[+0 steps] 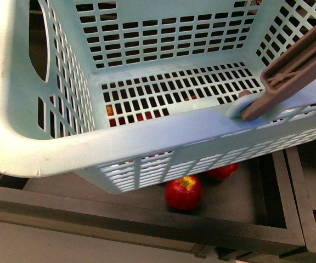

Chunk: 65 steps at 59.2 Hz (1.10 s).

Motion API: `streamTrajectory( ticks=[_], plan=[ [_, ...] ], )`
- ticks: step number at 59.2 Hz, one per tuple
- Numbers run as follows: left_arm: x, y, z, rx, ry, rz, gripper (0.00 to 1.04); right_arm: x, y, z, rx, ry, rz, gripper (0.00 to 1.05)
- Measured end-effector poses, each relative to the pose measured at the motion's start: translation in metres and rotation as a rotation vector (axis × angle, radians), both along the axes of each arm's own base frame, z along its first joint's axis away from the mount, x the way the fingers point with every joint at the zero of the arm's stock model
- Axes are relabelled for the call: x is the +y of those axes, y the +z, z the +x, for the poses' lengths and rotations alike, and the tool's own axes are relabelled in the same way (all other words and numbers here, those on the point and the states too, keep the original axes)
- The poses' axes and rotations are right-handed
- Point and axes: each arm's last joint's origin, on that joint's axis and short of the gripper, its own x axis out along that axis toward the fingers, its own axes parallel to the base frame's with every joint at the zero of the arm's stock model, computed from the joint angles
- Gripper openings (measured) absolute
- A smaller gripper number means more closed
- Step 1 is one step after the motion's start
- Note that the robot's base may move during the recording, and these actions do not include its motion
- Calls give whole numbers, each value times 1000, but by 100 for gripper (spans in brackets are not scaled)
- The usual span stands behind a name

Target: Pick lemon and mango into basket

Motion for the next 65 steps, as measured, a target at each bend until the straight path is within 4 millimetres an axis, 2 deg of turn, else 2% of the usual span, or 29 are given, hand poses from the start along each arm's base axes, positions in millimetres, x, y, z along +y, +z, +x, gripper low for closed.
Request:
streamTrajectory(
  ticks=[4,14,25,34,35,37,47,55,65],
  plan=[
    [0,0,0,0,0,0,6,19,-1,1,2,45,-5,60],
    [0,0,0,0,1,0,6,51,-2,1,1,118,-9,60],
    [0,0,0,0,0,0,6,76,-14,-2,38,179,-19,60],
    [0,0,0,0,0,0,6,86,-26,-3,77,199,-29,60],
    [0,0,0,0,0,0,6,86,-26,-3,78,198,-30,61],
    [0,0,0,0,0,0,6,86,-28,-3,85,192,-32,71],
    [0,0,0,0,1,0,6,81,-26,-2,72,132,-18,96],
    [0,-1,0,1,-3,2,6,63,-18,-5,37,-17,-6,96],
    [0,-1,0,-4,2,7,6,24,-11,-24,-11,-290,-33,96]
  ],
)
